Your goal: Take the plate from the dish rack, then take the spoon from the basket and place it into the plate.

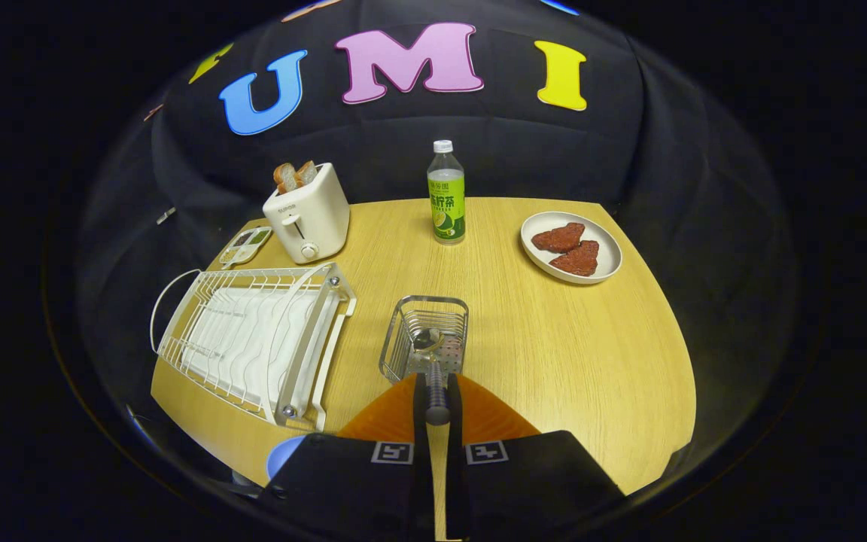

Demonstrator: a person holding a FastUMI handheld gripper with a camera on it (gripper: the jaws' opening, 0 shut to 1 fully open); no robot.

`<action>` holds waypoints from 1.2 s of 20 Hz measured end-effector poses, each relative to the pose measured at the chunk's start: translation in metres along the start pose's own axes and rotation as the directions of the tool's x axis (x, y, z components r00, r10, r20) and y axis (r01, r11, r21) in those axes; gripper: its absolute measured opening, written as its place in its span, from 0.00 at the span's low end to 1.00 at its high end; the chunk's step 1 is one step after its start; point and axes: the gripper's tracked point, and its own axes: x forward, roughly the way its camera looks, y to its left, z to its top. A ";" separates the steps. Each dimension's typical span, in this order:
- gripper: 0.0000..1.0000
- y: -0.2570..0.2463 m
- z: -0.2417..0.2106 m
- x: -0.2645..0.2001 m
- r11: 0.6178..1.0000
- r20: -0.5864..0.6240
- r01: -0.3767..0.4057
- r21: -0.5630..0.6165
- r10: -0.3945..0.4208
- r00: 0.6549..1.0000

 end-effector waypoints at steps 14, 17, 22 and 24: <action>0.10 0.042 -0.006 -0.110 0.991 0.101 -0.129 0.037 0.125 0.987; 0.10 0.056 -0.031 -0.123 0.987 0.062 -0.154 0.040 0.151 0.987; 0.10 0.073 -0.083 -0.127 0.983 -0.026 -0.176 0.059 0.178 0.984; 0.10 0.076 -0.101 -0.123 0.983 -0.056 -0.175 0.061 0.179 0.982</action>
